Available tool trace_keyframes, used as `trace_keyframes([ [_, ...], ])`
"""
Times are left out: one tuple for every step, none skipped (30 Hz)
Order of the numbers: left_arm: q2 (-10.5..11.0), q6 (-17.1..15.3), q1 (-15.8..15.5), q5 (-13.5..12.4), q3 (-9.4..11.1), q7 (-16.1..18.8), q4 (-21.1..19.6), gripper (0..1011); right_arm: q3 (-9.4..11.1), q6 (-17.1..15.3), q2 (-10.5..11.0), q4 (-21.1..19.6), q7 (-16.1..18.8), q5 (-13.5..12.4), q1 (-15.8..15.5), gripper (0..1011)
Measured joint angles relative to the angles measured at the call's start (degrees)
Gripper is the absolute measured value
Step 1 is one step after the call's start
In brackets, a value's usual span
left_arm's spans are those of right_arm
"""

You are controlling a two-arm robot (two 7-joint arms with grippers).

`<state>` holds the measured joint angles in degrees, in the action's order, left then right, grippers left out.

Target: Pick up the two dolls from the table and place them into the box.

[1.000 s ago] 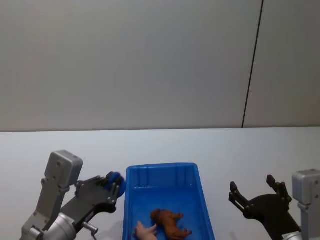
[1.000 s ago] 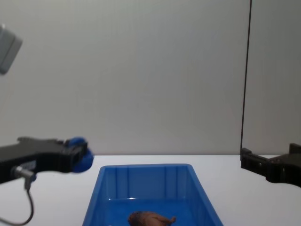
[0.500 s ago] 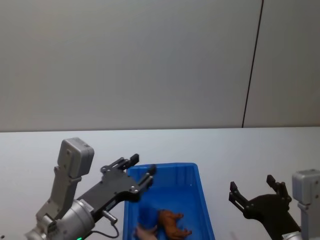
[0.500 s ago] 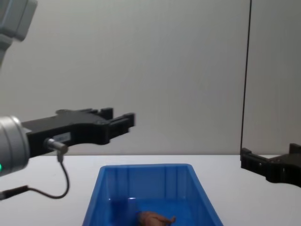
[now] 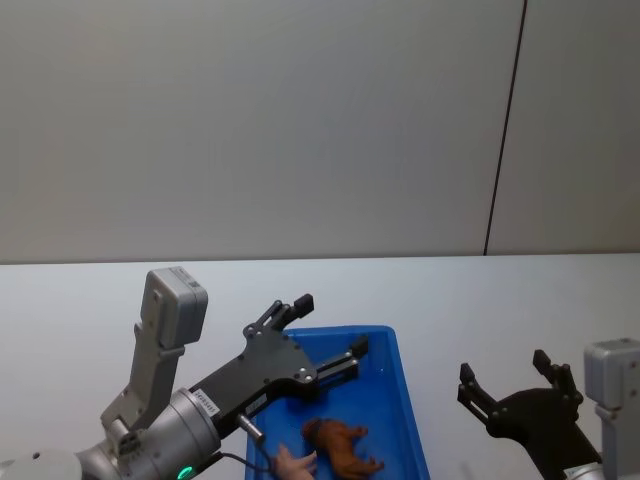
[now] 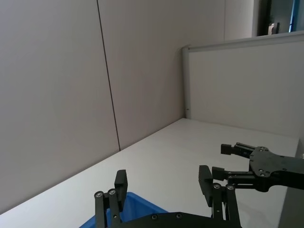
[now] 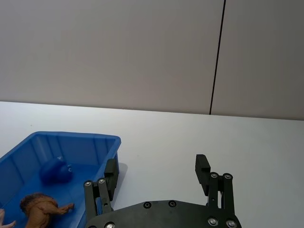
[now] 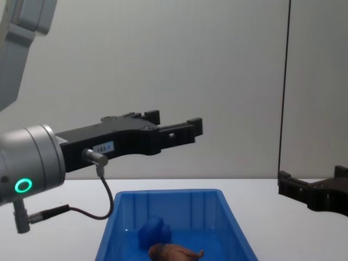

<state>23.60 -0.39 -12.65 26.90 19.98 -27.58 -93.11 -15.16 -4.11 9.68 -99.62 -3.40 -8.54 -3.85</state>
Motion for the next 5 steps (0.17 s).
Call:
trace_keyframes([
  [-0.1,0.1,-0.1,0.1,0.0,-0.3,0.1,977,0.0,0.0,0.0,0.0,0.0,0.0,0.0,1001],
  [-0.3,0.2,-0.3,0.2,0.1,-0.7,0.3,991,0.0,0.0,0.0,0.0,0.0,0.0,0.0,1001],
  [-0.3,0.2,-0.3,0.2,0.1,-0.9,0.4,1001,0.0,0.0,0.0,0.0,0.0,0.0,0.0,1001],
  [-0.5,0.3,-0.5,0.3,0.2,-1.2,0.5,1001,0.0,0.0,0.0,0.0,0.0,0.0,0.0,1001],
  [-0.5,0.3,-0.5,0.3,0.2,-1.2,0.5,1001,0.0,0.0,0.0,0.0,0.0,0.0,0.0,1001],
])
